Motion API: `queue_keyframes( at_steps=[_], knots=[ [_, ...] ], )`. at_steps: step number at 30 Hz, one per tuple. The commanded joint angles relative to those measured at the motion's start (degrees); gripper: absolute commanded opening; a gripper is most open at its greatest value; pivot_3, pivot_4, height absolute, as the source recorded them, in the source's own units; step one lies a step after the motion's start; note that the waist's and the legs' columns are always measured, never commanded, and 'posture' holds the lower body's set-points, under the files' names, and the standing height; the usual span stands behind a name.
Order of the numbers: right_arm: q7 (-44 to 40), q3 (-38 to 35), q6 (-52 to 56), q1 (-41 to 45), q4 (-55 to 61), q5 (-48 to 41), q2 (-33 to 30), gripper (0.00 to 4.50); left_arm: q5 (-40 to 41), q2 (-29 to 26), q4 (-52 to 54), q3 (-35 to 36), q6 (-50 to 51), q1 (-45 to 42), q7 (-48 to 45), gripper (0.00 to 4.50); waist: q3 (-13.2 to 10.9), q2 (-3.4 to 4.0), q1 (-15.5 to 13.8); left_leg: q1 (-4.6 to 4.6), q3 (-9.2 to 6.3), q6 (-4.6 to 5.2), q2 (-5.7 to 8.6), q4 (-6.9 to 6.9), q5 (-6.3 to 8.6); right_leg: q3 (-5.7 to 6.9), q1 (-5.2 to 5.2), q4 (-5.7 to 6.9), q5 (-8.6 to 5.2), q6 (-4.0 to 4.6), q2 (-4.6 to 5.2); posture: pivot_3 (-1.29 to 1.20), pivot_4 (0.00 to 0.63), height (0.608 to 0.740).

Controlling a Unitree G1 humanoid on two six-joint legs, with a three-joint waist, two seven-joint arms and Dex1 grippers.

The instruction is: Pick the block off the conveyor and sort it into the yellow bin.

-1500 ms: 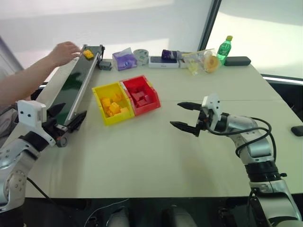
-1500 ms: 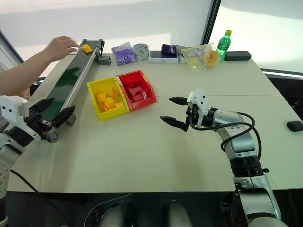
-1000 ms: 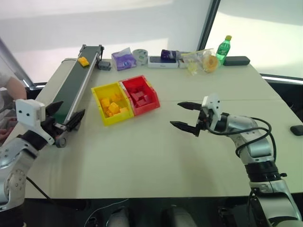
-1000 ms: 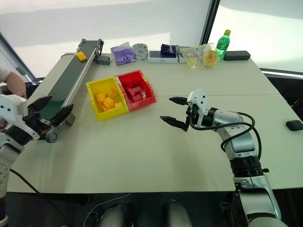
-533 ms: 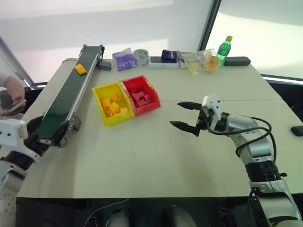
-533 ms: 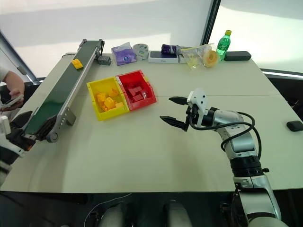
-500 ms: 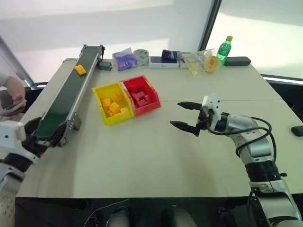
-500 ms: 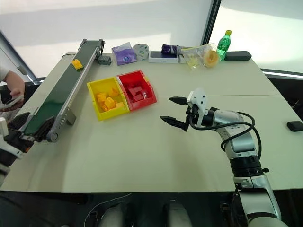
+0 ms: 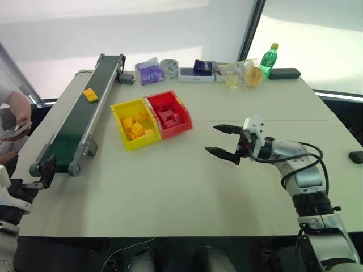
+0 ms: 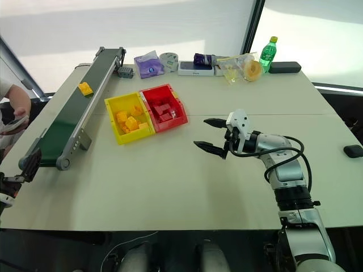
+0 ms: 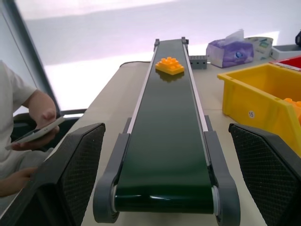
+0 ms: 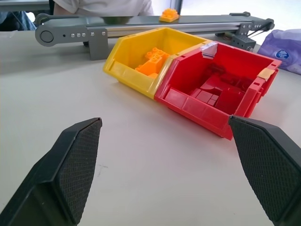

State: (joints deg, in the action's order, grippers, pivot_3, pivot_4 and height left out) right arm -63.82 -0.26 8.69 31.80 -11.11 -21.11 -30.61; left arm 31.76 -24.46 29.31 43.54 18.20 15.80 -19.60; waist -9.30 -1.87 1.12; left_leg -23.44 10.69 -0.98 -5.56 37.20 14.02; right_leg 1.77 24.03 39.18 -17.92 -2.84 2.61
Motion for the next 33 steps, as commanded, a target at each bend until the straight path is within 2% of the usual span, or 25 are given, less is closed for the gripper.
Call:
queue_keyframes(
  at_steps=[1,9,13,23,28,33],
  knots=[
    [-0.13,-0.73,-0.99,1.33,1.05,-0.48,-0.03,4.5,-0.56,-0.82,0.6,0.18,-1.49,-0.76,0.75,4.45,0.0,0.0,-0.01,0.0,0.0,0.0,0.0,0.0,0.0,0.0,0.0,0.0,0.0,0.0,0.0,0.0,0.15,0.74],
    [0.89,-0.87,0.63,0.8,3.54,-0.85,-0.28,4.5,-1.75,-1.63,-1.32,-1.12,-0.66,-3.91,2.39,4.45,0.0,0.0,-0.02,0.0,0.0,-0.01,0.0,0.0,-0.01,0.0,0.0,0.0,0.0,0.0,0.0,0.0,0.15,0.74],
    [1.02,-0.8,1.14,0.93,4.16,-0.97,-0.17,4.5,-2.08,-1.71,-1.02,-2.41,2.53,-6.45,6.22,4.45,0.0,0.0,-0.06,0.0,-0.01,-0.02,0.0,0.0,-0.01,0.0,0.0,0.0,0.0,0.0,-0.01,0.0,0.15,0.74],
    [-1.53,0.86,6.49,1.45,8.34,-3.57,-0.06,4.5,-9.07,-3.41,0.5,-10.62,20.14,-20.12,22.6,4.45,0.01,-0.01,-0.23,0.0,-0.03,-0.11,0.0,0.01,-0.07,0.0,-0.03,0.01,0.01,-0.02,-0.02,0.0,0.15,0.74],
    [-1.43,1.16,8.42,1.71,9.81,-4.33,0.1,4.5,-11.23,-1.35,-1.14,-12.94,26.22,-26.43,28.14,4.45,0.0,-0.01,-0.2,0.0,-0.02,-0.12,0.0,0.0,-0.07,0.0,-0.02,0.01,0.01,-0.02,-0.04,0.0,0.15,0.74],
    [-1.05,1.02,7.87,1.49,9.55,-3.62,0.03,4.5,-13.22,2.08,-2.65,-16.66,27.74,-29.01,30.23,4.45,0.01,-0.01,-0.25,0.0,-0.01,-0.12,0.01,0.0,-0.07,0.0,-0.02,0.01,0.01,-0.02,-0.04,0.0,0.15,0.74]
  ],
)
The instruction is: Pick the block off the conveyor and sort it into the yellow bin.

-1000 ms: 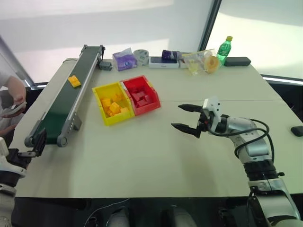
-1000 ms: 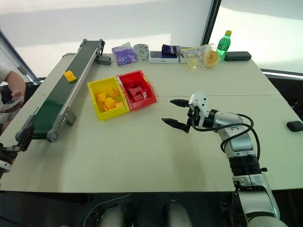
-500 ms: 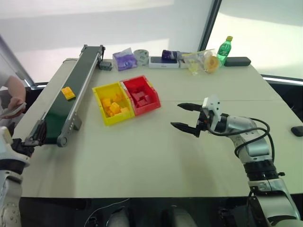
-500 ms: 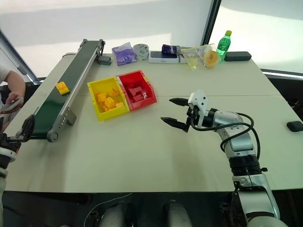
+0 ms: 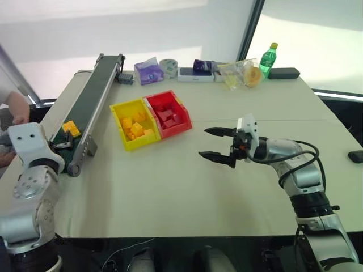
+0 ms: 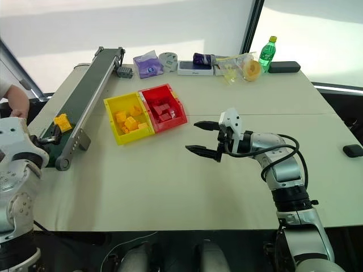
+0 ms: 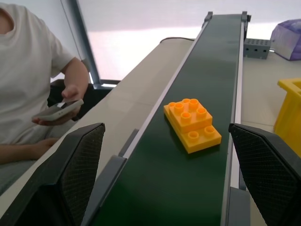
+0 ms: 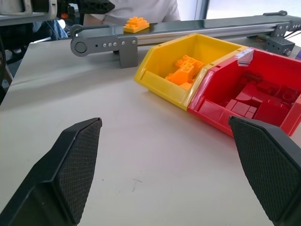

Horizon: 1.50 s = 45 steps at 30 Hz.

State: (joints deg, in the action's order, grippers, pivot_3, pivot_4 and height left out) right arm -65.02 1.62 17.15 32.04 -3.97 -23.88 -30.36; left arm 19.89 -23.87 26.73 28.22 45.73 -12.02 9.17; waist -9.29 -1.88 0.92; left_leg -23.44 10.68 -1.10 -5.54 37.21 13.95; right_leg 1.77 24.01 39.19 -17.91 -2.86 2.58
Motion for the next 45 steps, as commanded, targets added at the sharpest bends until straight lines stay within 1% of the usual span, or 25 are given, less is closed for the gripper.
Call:
queue_keyframes(
  at_steps=[1,3,6,10,11,12,13,17,18,25,28,30,31,34,37,39,41,43,45],
  knots=[
    [0.22,-0.93,-0.6,1.15,2.51,-0.83,-0.27,4.5,-1.95,2.12,-0.33,-1.68,0.03,-1.44,1.83,4.45,0.0,0.0,-0.1,0.0,0.0,0.0,0.0,0.01,0.0,0.0,0.0,0.0,0.0,0.0,0.0,0.0,0.15,0.74],
    [0.44,-1.06,-0.62,0.88,2.82,-0.78,-0.42,4.5,-4.22,2.71,-0.87,-2.51,0.01,-0.97,3.12,4.45,0.0,0.0,-0.1,0.0,0.0,0.0,0.01,0.02,0.0,0.0,-0.01,0.0,0.0,-0.01,0.01,0.0,0.15,0.74],
    [0.86,-1.31,-0.75,0.71,3.02,-0.66,-0.6,4.5,-5.3,4.38,-1.32,-2.12,0.7,0.02,4.24,4.45,0.0,0.0,-0.03,0.0,0.0,0.0,0.0,0.01,0.0,0.0,0.0,0.0,0.0,0.0,0.0,0.0,0.15,0.74],
    [1.42,-1.42,-1.48,0.72,2.81,-0.21,-0.66,4.5,-2.73,6.74,-2.15,-0.4,0.06,-0.51,2.34,4.45,0.01,0.02,-0.04,0.02,0.0,-0.01,0.0,0.01,0.0,0.0,-0.01,0.01,0.0,0.0,0.0,0.0,0.15,0.74],
    [1.51,-1.42,-1.54,0.72,2.83,-0.21,-0.66,4.5,-2.06,7.05,-2.2,0.28,0.24,-0.93,1.98,3.94,0.02,0.02,-0.04,0.03,0.0,-0.01,0.0,0.01,0.0,0.0,-0.03,0.01,0.0,0.0,0.0,0.0,0.15,0.74],
    [1.61,-1.44,-1.64,0.72,2.84,-0.21,-0.68,4.5,-1.76,7.06,-2.25,0.77,0.43,-1.28,1.79,3.52,0.01,0.02,-0.05,0.04,0.0,-0.01,0.0,0.02,0.0,0.0,-0.04,0.01,0.0,-0.01,0.0,0.0,0.15,0.74],
    [1.74,-1.48,-1.84,0.74,2.79,-0.13,-0.72,4.5,-2.07,6.51,-2.31,0.79,0.53,-1.31,1.44,3.22,0.01,0.02,-0.07,0.04,0.0,-0.01,0.0,0.02,0.0,0.0,-0.04,0.01,0.0,-0.01,0.0,0.0,0.15,0.74],
    [1.92,-1.84,-2.85,1.15,1.73,0.22,-1.02,4.5,-3.21,5.9,-2.39,2.04,2.05,-0.11,1.86,1.28,0.01,0.02,-0.07,0.04,0.0,0.0,0.01,0.03,0.0,0.0,-0.05,0.01,0.0,-0.01,0.01,0.0,0.15,0.74],
    [1.93,-1.9,-3.03,1.28,1.45,0.31,-1.09,4.5,-2.92,6.33,-2.25,2.6,2.24,-0.05,2.1,1.23,0.02,0.02,-0.06,0.04,-0.01,0.0,0.01,0.02,0.0,0.0,-0.05,0.01,0.0,-0.01,0.01,0.0,0.15,0.74],
    [1.8,-1.58,-4.68,1.5,-0.19,0.68,-0.83,4.5,-3.32,6.01,0.27,2.04,-0.33,-1.93,1.07,1.23,0.02,0.02,-0.18,0.05,-0.01,-0.01,0.01,0.03,-0.01,0.0,-0.06,0.01,0.0,-0.01,0.01,0.0,0.15,0.74],
    [1.64,-1.44,-5.51,1.41,-0.83,0.87,-0.71,4.5,-1.42,5.5,1.99,-0.13,-1.3,-4.56,-1.86,1.23,0.0,-0.01,-0.3,0.03,-0.02,-0.01,0.01,0.05,-0.01,0.02,-0.07,0.01,0.0,-0.01,0.01,0.0,0.15,0.74],
    [1.71,-1.42,-5.65,1.51,-0.97,0.87,-0.61,4.5,-2.18,4.15,1.85,-2.66,-3.56,-5.44,-4.68,1.23,0.0,-0.01,-0.25,0.03,-0.03,-0.01,0.02,0.05,0.0,0.02,-0.08,0.01,0.0,-0.01,0.02,0.0,0.15,0.74],
    [1.78,-1.38,-5.78,1.57,-1.06,0.95,-0.57,4.5,-1.32,3.9,1.63,-3.81,-4.57,-6.15,-6.86,1.23,0.0,-0.01,-0.18,0.03,-0.02,-0.01,0.03,0.04,0.0,0.02,-0.08,0.01,0.0,-0.01,0.01,0.0,0.15,0.74],
    [2.36,-1.35,-5.64,1.79,-0.79,0.9,-0.38,4.5,-1.24,3.32,-2.74,-8.88,-6.52,-10.33,-11.12,1.23,0.0,0.0,-0.2,0.04,-0.02,-0.02,0.03,0.03,-0.01,0.03,-0.07,0.01,0.0,-0.01,-0.02,0.0,0.15,0.74],
    [2.91,-1.22,-5.55,2.04,-0.55,1.03,-0.25,4.5,-2.3,5.54,-10.46,-12.5,-8.4,-15.94,-11.81,1.23,0.0,0.0,-0.19,0.04,-0.01,-0.02,0.05,0.05,-0.01,0.03,-0.08,0.01,0.01,-0.01,-0.03,0.0,0.15,0.74],
    [3.5,-1.22,-5.14,2.05,-0.08,1.06,-0.23,4.5,-6.76,6.73,-21.36,-18.1,-14.05,-21.89,-12.9,1.23,0.0,0.0,-0.37,0.05,-0.01,-0.01,0.09,0.06,-0.01,0.03,-0.1,0.01,0.01,-0.02,-0.04,0.0,0.15,0.74],
    [3.89,-1.24,-4.84,1.85,0.58,1.01,-0.36,4.5,-7.83,8.12,-29.43,-19.54,-16.16,-26.23,-13.43,1.23,0.0,-0.01,-0.49,0.03,-0.02,-0.01,0.19,0.1,-0.01,0.09,-0.11,0.01,0.01,-0.02,-0.1,0.0,0.15,0.74],
    [4.36,-1.53,-4.5,1.52,1.25,0.91,-0.68,4.5,-8.86,8.59,-34.58,-19.93,-18.54,-28.98,-13.51,1.23,0.0,0.0,-0.18,0.02,-0.01,0.02,0.21,0.11,0.0,0.08,-0.12,-0.02,0.01,-0.03,-0.06,0.0,0.15,0.74],
    [4.72,-1.88,-4.18,0.93,2.01,0.79,-1.15,4.5,-9.75,8.83,-38.33,-20.35,-20.89,-31.15,-13.35,2.27,0.0,0.0,0.13,0.02,0.04,0.03,0.19,0.05,0.01,0.05,-0.06,-0.05,0.01,-0.04,-0.05,0.0,0.15,0.74]
  ],
)
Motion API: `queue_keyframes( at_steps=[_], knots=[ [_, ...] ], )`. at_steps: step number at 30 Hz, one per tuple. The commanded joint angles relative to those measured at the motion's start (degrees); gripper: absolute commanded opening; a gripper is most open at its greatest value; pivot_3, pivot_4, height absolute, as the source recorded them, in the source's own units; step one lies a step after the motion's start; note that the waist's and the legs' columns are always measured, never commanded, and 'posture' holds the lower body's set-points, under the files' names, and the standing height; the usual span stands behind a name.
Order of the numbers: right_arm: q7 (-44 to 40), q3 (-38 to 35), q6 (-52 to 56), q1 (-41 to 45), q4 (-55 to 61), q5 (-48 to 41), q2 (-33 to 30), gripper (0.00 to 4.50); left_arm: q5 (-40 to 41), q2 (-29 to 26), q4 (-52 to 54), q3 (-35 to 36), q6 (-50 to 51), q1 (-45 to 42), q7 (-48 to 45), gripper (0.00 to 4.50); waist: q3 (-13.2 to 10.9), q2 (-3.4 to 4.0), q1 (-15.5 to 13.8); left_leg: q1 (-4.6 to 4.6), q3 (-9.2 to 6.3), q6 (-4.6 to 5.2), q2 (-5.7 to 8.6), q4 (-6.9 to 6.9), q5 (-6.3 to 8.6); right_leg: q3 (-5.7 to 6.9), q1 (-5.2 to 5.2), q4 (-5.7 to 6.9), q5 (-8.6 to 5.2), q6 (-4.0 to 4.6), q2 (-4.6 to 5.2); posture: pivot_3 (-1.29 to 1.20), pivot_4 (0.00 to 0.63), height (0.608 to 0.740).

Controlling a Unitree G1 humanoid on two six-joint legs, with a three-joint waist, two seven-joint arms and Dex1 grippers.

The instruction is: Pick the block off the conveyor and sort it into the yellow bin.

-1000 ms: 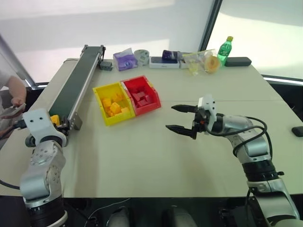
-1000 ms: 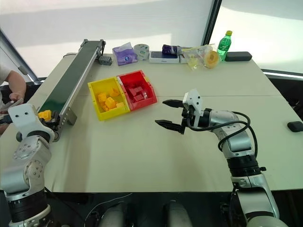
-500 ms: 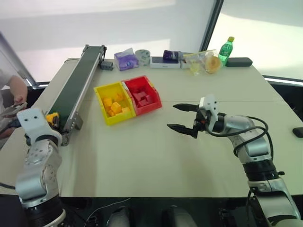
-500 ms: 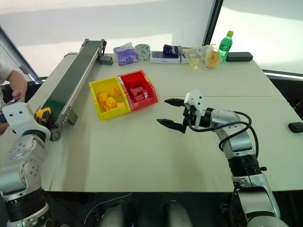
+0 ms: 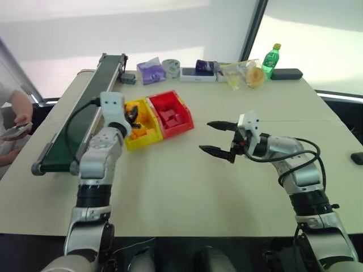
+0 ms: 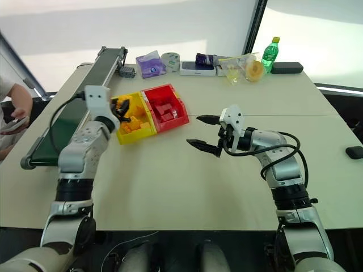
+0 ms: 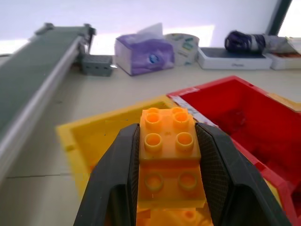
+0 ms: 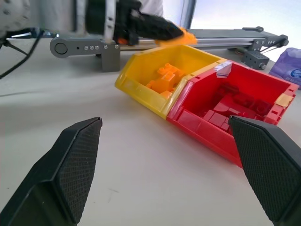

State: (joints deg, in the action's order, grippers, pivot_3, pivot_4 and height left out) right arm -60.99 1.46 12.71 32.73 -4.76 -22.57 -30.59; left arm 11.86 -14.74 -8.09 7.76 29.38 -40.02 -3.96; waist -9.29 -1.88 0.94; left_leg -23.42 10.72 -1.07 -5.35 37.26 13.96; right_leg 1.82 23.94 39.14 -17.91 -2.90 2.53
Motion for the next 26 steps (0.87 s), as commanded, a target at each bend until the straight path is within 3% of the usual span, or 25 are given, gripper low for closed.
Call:
queue_keyframes(
  at_steps=[1,4,5,10,18,26],
  knots=[
    [0.89,-1.84,0.45,-0.06,3.19,-0.59,-1.15,4.5,-1.1,0.17,-4.4,0.43,-5.07,-3.78,-0.56,2.62,0.0,0.0,0.21,-0.02,0.02,-0.01,-0.02,-0.05,-0.01,0.0,0.08,0.0,0.0,0.0,-0.01,0.0,0.15,0.74],
    [1.39,-2.14,0.82,-0.77,4.08,-0.81,-1.68,4.5,0.86,1.03,-4.06,1.55,-5.29,-4.12,-1.71,4.29,0.0,0.01,0.06,-0.03,0.05,-0.06,-0.07,-0.12,-0.03,0.0,0.15,0.01,-0.01,0.01,-0.03,0.0,0.15,0.74],
    [1.54,-2.26,0.91,-1.04,4.32,-0.94,-1.8,4.5,0.44,0.71,-3.21,1.49,-5.73,-3.6,-1.69,4.44,-0.01,0.01,0.05,-0.03,0.06,-0.06,-0.07,-0.11,-0.03,0.0,0.15,0.01,-0.01,0.01,-0.03,0.0,0.15,0.74],
    [1.98,-2.31,1.14,-1.87,5.12,-1.22,-2.0,4.5,0.93,-2.05,4.69,2.79,-3.58,1.22,-2.82,4.44,-0.01,0.01,0.09,-0.04,0.08,-0.06,-0.06,-0.04,-0.03,-0.02,0.14,0.05,0.0,0.0,-0.02,0.0,0.15,0.74],
    [0.59,-1.88,0.98,-0.48,2.87,-1.0,-2.7,4.5,16.38,-17.45,29.19,14.32,4.75,22.95,-21.82,4.44,-0.01,0.02,0.22,-0.03,0.08,-0.09,-0.25,-0.06,-0.05,-0.07,0.17,0.08,-0.01,0.01,0.0,0.0,0.15,0.74],
    [-2.01,-2.06,-0.61,0.56,-0.92,-0.19,-3.69,4.5,21.91,-25.68,32.27,27.94,3.22,39.34,-31.35,4.44,-0.01,0.02,-0.22,-0.01,-0.02,-0.05,-0.18,-0.02,-0.02,-0.02,0.06,0.06,-0.01,0.03,0.11,0.0,0.15,0.74]
  ],
)
